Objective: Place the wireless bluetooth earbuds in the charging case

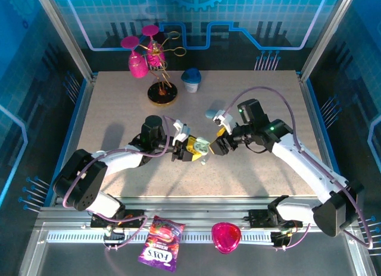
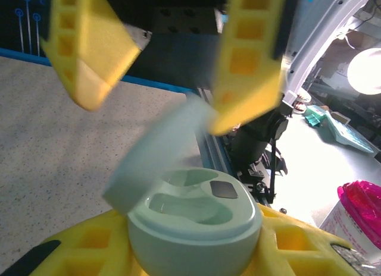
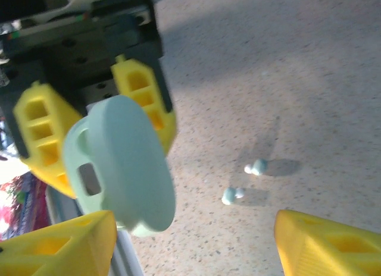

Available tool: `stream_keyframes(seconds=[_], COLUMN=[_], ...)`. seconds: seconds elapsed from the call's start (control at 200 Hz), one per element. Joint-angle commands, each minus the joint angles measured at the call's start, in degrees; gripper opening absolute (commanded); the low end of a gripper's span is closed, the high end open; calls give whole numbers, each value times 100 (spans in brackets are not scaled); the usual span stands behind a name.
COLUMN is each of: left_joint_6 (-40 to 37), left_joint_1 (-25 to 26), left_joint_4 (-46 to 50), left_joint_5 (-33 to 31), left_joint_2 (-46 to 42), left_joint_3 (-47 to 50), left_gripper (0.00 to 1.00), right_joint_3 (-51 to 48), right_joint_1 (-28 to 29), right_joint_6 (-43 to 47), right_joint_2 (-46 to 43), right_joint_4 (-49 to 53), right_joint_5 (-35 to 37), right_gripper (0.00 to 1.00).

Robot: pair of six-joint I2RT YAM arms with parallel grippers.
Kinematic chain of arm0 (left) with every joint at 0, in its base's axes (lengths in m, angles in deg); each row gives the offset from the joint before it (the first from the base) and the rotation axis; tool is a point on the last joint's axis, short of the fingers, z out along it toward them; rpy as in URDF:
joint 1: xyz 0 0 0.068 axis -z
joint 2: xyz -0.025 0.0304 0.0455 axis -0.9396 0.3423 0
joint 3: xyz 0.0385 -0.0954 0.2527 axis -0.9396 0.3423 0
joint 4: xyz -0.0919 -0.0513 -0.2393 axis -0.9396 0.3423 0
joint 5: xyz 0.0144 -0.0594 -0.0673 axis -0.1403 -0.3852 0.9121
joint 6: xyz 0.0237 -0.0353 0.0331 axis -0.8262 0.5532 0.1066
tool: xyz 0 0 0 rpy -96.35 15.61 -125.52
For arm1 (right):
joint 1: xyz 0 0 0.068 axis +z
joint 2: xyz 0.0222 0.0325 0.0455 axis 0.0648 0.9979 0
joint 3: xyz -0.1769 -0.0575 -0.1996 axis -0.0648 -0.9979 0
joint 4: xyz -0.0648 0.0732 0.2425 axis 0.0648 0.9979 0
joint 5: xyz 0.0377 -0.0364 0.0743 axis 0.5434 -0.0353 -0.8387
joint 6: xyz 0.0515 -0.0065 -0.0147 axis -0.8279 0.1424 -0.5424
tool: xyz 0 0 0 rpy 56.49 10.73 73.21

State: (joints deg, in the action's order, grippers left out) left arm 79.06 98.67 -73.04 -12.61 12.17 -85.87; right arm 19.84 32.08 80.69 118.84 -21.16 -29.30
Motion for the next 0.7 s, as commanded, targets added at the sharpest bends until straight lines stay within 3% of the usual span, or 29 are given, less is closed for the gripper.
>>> stream_keyframes(seconds=[0.0,0.2,0.43,0.555,0.695], left_joint_6=[-140,268,630,745,910], left_joint_1=[33,-37,-91,-100,-100], left_joint_4=[-336,-1368,-2384,-2725,-2941], left_joint_5=[159,-328,-1121,-1494,-1556], left_joint_2=[-142,-99,-253,-375,-529], left_joint_3=[29,258,600,726,758], left_gripper=[27,28,24,24,23], right_joint_3=[-145,-529,-1617,-2129,-2160], right_joint_1=[-79,-117,-514,-880,-929], right_joint_6=[-68,-256,-1938,-3161,-3603], right_joint_2=[-186,-764,-1499,-1412,-786], right_joint_4=[-226,-804,-2545,-3169,-2911], right_joint_5=[-80,-374,186,771,1069], right_gripper=[72,74,74,73,72])
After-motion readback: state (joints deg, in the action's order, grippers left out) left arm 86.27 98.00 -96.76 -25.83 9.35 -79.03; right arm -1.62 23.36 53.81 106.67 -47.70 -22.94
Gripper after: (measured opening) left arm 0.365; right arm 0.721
